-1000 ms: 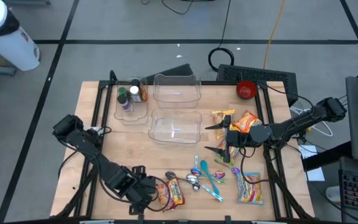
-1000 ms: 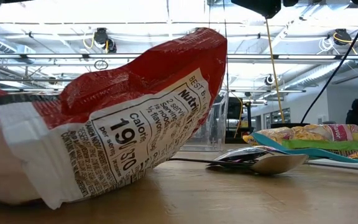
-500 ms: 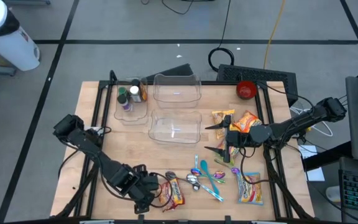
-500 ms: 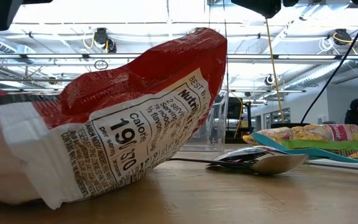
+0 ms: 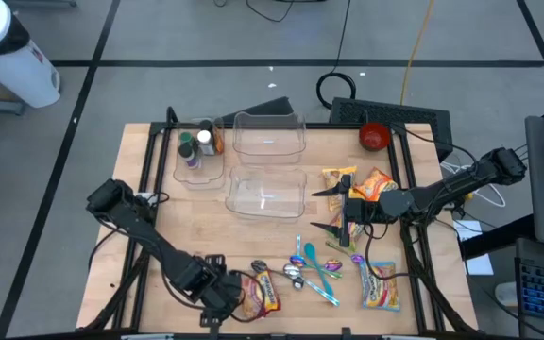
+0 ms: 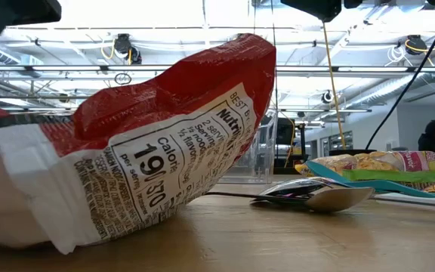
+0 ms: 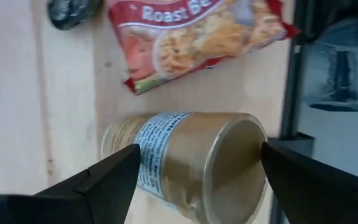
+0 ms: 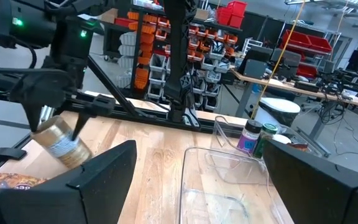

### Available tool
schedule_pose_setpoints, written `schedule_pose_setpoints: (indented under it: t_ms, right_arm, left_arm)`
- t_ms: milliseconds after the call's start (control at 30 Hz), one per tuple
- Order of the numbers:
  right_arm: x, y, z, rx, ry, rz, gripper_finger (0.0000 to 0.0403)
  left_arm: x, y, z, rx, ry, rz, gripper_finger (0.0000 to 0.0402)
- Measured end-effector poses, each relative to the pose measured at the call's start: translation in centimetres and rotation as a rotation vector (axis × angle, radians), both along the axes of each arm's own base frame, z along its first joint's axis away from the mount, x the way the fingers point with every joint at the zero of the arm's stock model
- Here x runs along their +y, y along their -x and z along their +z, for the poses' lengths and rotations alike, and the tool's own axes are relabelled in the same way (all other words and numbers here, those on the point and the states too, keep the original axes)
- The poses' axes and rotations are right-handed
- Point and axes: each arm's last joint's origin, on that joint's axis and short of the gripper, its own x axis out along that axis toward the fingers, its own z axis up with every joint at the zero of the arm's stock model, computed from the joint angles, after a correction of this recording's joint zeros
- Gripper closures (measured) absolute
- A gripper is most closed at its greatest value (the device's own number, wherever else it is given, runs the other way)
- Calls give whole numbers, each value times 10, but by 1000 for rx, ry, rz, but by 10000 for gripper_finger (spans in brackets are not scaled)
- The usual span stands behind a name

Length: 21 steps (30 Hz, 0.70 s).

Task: Pick & Place Food Item
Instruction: Put the gold seasoning bottle into the top left transparent bin

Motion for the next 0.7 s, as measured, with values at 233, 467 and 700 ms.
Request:
schedule_pose_setpoints:
  t_ms: [233, 467, 700]
  right_arm:
    - [0, 0, 0, 0, -3, 0, 57]
    - [0, 0, 0, 0, -3, 0, 57]
    - [2, 1, 0, 0, 4, 11, 57]
  left_arm:
    - [7, 3, -2, 29, -79, -14, 75]
    - [12, 1, -2, -42, -207, -168, 95]
    - [9, 2, -5, -78, -312, -464, 109]
